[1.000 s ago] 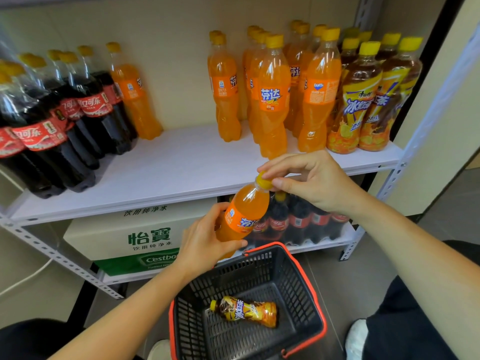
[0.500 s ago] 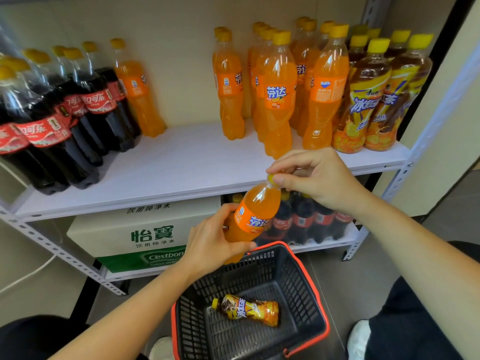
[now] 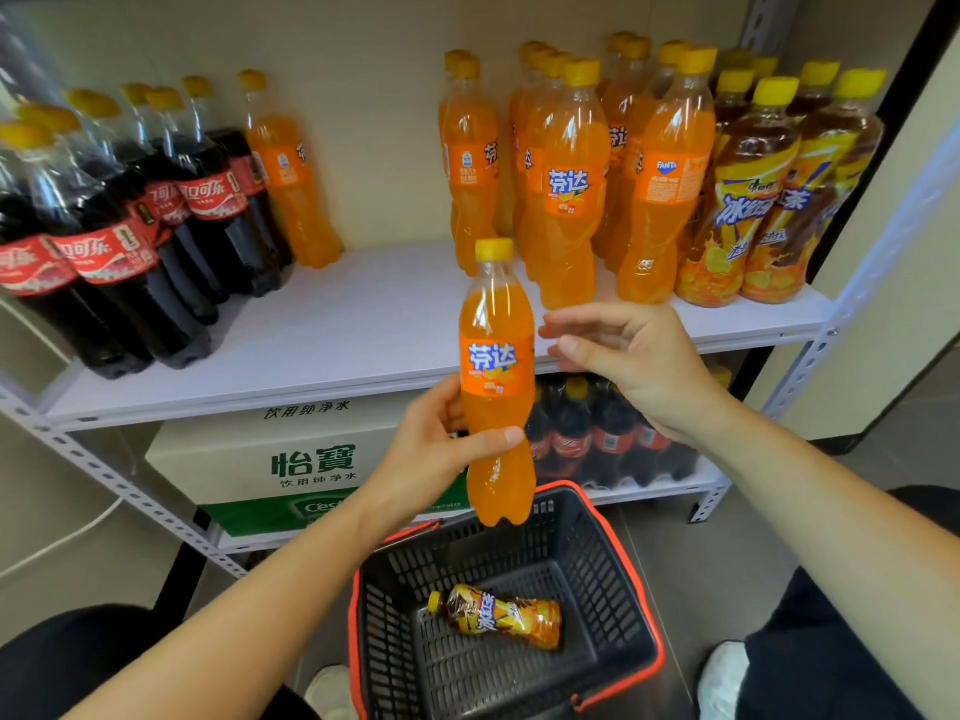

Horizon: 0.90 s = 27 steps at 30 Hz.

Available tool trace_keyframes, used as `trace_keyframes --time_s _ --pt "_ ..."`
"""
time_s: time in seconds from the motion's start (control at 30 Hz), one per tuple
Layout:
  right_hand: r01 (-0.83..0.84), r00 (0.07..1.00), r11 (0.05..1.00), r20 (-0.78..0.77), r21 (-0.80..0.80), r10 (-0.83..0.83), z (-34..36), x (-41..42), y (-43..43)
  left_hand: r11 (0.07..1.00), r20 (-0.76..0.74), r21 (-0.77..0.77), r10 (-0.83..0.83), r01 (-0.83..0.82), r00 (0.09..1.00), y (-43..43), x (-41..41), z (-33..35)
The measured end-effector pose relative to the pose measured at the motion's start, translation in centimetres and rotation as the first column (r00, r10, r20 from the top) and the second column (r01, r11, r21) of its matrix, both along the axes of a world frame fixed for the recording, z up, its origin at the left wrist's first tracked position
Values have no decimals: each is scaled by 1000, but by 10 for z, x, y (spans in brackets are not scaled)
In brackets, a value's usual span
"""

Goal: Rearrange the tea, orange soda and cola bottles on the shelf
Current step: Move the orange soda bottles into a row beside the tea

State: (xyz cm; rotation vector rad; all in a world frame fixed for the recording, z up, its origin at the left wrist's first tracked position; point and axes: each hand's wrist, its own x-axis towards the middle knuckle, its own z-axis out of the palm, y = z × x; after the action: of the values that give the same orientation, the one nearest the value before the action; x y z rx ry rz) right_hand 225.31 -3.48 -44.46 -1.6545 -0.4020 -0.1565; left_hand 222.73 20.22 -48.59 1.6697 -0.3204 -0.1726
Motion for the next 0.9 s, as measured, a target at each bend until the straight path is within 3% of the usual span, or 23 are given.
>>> trace_keyframes --time_s 0.1,0.17,0.27,0.37,0.57,0.67,0.73,0.83,0.9 --pt "-58 964 998 -259 -11 53 -9 -5 12 996 45 -80 46 -43 998 5 5 12" --pt "-93 888 995 -455 -30 70 -18 -10 23 989 68 -128 81 -72 994 8 8 19" --pt "-146 664 948 -682 284 307 -27 -20 42 980 91 -166 128 -112 988 12 12 28" --pt "-109 539 833 -672 542 508 -29 -25 54 974 104 -175 164 -144 981 18 14 32" --pt "-49 425 719 -637 693 642 -30 -28 64 947 49 -213 256 -241 965 26 17 33" --pt "-153 457 714 -592 683 664 -31 -28 65 938 18 -216 282 -272 959 31 20 34" --pt "-252 545 772 -573 584 612 -33 -31 67 932 -3 -219 297 -290 955 34 21 35" --pt "-237 801 944 -504 229 323 -38 -35 73 925 -38 -232 301 -301 953 35 22 36" --pt "-143 928 990 -349 -1 134 -40 -36 76 924 -53 -245 291 -295 955 34 21 38"
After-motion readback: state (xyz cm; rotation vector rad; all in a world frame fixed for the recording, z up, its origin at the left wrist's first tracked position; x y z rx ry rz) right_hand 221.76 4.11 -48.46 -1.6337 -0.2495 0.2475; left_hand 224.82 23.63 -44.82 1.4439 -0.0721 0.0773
